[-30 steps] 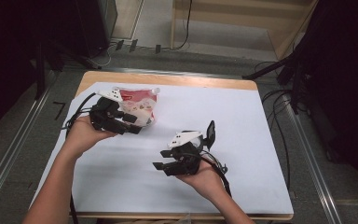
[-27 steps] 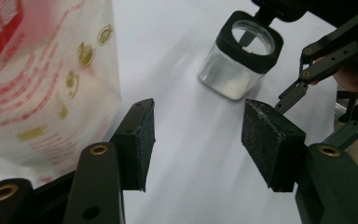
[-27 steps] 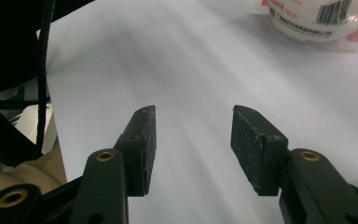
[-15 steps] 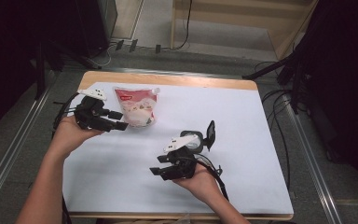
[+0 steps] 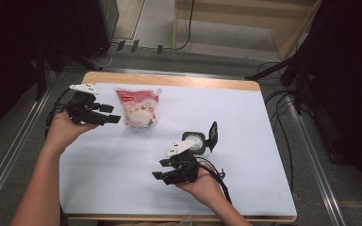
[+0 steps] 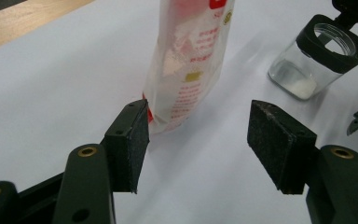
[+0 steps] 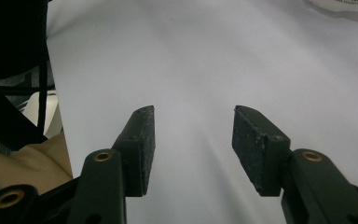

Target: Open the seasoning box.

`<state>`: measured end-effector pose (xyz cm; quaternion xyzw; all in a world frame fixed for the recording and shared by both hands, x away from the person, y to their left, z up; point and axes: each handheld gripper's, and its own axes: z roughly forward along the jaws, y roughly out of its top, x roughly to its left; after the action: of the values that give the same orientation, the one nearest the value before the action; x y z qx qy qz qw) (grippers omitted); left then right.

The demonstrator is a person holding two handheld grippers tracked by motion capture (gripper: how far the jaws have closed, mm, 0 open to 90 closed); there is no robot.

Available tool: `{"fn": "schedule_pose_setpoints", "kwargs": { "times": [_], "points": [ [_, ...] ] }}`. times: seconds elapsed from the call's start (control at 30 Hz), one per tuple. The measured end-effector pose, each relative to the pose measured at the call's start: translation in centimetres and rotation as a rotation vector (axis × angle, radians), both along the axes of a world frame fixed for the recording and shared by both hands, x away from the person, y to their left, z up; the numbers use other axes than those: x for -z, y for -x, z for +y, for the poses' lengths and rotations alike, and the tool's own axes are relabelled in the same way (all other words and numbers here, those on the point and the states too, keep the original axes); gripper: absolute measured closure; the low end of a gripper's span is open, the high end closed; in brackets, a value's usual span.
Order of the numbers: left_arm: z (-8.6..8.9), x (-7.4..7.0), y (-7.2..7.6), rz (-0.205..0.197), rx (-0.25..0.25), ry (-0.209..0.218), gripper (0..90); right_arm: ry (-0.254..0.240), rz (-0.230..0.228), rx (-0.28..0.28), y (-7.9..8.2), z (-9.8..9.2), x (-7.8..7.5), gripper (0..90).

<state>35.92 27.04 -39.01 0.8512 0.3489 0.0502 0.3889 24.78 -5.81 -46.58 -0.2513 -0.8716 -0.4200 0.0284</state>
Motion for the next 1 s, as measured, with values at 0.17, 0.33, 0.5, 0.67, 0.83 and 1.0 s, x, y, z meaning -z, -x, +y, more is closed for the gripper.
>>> {"fn": "schedule_pose_setpoints", "kwargs": {
  "times": [0.17, 0.33, 0.5, 0.67, 0.83, 1.0],
  "points": [
    [-0.7, 0.5, -1.3, 0.006, 0.007, -0.012, 40.7, 0.004, 0.003, 0.002, 0.1, -0.1, 0.1, 49.5],
    [-1.7, 1.0, -2.3, 0.014, 0.005, -0.023, 41.1, 0.003, 0.010, 0.013, 0.3, -0.3, 0.3, 49.3],
    [-2.5, 1.3, -3.0, 0.004, 0.008, -0.011, 42.4, 0.008, 0.014, 0.031, 0.5, -0.5, 0.5, 49.1],
    [-3.8, 1.4, -3.4, -0.036, 0.009, -0.012, 49.7, 0.008, 0.014, 0.033, 0.6, -0.6, 0.7, 49.1],
    [-4.1, 1.6, -3.1, -0.038, -0.020, -0.001, 58.5, 0.003, 0.016, 0.025, 0.5, -0.4, 0.8, 49.0],
    [-4.2, 1.7, -2.9, -0.035, -0.042, 0.012, 65.9, -0.009, 0.010, 0.022, 0.5, -0.4, 0.7, 49.1]
  ]
}}
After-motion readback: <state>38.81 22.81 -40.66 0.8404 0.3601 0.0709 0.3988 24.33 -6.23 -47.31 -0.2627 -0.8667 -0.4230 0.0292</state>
